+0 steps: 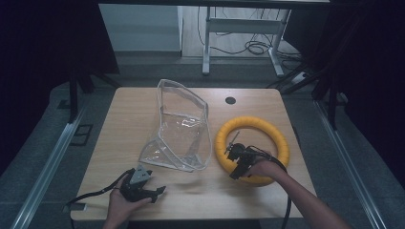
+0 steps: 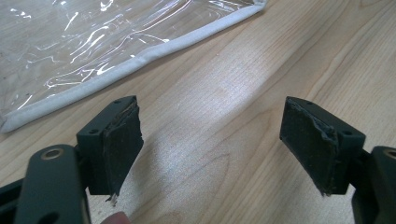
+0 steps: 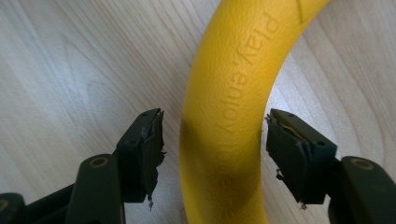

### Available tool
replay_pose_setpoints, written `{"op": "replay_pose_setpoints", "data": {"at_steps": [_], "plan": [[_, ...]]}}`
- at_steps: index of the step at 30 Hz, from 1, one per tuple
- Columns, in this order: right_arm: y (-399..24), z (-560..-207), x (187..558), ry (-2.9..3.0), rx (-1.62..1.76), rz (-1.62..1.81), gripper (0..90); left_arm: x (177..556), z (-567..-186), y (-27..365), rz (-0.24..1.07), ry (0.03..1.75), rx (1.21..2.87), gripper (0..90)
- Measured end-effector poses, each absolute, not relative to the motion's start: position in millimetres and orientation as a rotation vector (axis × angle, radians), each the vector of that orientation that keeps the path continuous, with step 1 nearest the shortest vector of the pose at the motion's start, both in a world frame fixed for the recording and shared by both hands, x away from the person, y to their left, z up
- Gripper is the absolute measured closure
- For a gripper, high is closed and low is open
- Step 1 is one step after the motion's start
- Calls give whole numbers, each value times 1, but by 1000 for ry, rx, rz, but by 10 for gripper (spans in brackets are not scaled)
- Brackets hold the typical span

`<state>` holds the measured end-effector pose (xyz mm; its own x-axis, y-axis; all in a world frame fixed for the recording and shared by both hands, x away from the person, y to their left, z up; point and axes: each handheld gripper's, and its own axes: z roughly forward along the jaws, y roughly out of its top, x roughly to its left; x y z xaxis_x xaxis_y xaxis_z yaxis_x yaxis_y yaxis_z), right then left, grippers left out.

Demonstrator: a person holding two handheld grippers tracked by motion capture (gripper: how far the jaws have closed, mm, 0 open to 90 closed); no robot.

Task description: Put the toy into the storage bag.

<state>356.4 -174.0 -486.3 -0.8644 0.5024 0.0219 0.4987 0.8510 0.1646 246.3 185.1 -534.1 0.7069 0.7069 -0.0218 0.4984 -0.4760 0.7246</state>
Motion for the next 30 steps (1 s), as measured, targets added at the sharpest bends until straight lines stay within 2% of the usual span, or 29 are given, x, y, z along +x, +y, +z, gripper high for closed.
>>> {"op": "replay_pose_setpoints", "data": {"at_steps": [12,14,16,30], "plan": [[-173,-494,361,3045,805,185,435,246,-535,184,363,916,2176,209],[-172,-496,363,3054,797,167,481,246,-535,185,364,916,2174,208],[-172,-497,364,3064,797,159,490,246,-534,185,364,916,2173,209],[-173,-498,371,3116,812,148,502,246,-535,184,361,915,2175,209]]}}
